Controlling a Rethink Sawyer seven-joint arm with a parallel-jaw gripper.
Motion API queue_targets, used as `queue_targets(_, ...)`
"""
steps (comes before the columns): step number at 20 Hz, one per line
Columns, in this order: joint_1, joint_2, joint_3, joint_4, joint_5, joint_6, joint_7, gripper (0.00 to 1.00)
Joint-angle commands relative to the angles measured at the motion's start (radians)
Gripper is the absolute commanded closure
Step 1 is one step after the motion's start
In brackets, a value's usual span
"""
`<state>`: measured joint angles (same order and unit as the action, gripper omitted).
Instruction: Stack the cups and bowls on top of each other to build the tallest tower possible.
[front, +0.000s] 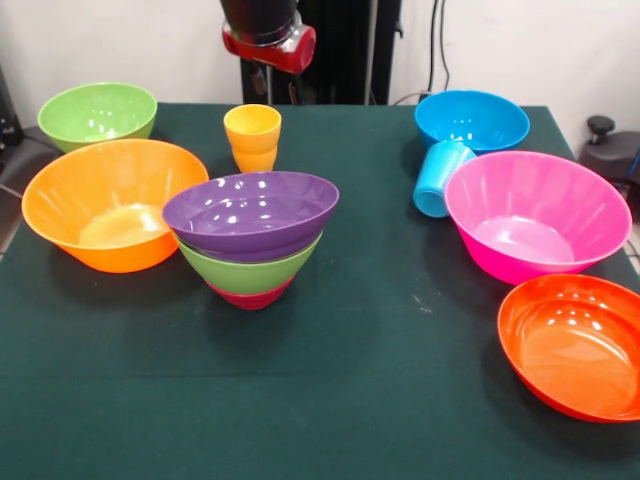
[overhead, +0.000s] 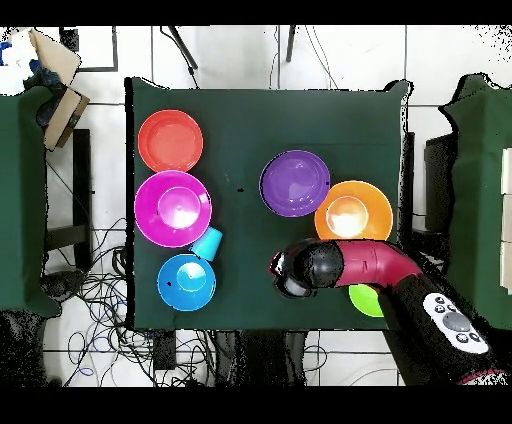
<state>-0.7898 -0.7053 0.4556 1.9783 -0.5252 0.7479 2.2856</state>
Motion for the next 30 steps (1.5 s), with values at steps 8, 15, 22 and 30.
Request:
queue_targets(8,0.069,-0.108,-0.014,-0.033,-0.024,-0.087,-0.007,0.0)
queue_targets(15,0.094,-0.083,-0.05,-0.051,-0.076,-0.141,0.027,0.0)
queue_targets(22,0.13,0.007,-0.104,-0.078,-0.142,-0.257,0.058,0.0)
queue_targets(30,0.166,0.038,-0.138,-0.086,-0.137,-0.278,0.03,0.0)
